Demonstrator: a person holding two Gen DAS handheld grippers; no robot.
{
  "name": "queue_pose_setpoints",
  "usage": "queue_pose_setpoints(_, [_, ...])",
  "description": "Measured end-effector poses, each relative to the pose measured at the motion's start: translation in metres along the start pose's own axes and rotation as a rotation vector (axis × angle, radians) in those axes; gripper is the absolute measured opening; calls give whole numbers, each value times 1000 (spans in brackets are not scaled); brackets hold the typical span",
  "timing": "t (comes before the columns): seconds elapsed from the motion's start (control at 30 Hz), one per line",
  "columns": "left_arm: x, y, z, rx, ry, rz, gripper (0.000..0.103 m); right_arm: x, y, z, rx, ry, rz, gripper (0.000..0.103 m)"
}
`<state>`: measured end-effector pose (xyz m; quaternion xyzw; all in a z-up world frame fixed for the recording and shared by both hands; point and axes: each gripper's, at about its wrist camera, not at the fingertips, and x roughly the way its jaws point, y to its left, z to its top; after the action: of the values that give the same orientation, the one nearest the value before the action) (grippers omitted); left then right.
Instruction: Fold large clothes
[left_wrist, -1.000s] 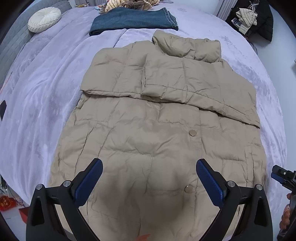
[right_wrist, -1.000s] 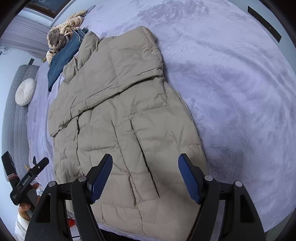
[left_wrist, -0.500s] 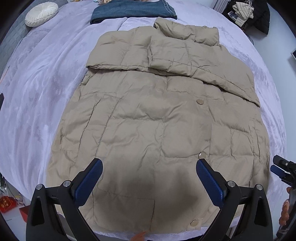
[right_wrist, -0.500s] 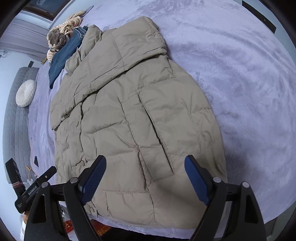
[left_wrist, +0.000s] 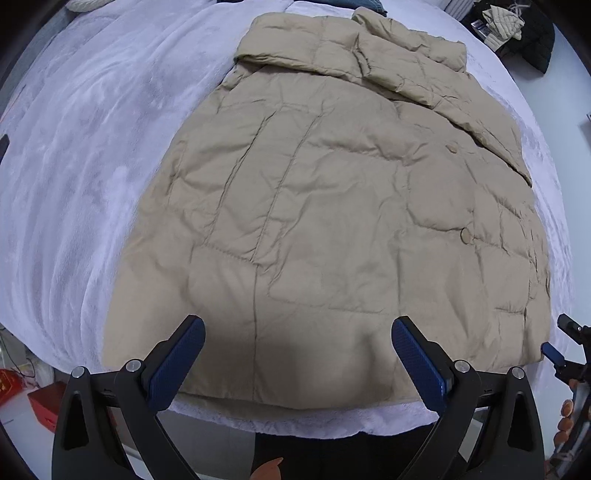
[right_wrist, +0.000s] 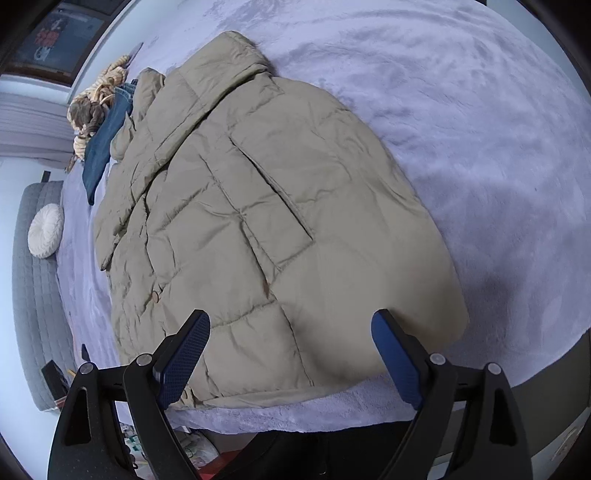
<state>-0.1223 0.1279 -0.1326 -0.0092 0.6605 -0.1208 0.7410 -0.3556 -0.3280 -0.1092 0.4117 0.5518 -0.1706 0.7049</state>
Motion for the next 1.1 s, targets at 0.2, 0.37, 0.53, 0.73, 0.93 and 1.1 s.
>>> queue_pose_setpoints(0.2, [4, 20, -16, -18, 28, -21, 101, 1, -24, -11, 88, -4, 7, 91])
queue_pose_setpoints(0.37, [0, 38, -24, -56, 16, -35, 101, 14, -45, -20, 197, 2, 10, 91])
queue_pose_setpoints(0.53, [-1, 67, -31, -135, 39, -148, 101, 29, -57, -26, 292, 9, 36, 91])
queue_pose_setpoints(0.73, [7, 87, -44, -225, 99, -258, 101, 42, -52, -22, 323, 29, 146, 92])
queue_pose_setpoints(0.93, [23, 80, -50, -232, 162, -331, 101, 50, -40, -23, 346, 27, 264, 99])
queue_pose_setpoints(1.1, [28, 79, -36, -291, 101, -386, 101, 50, -28, -21, 331, 32, 339, 103])
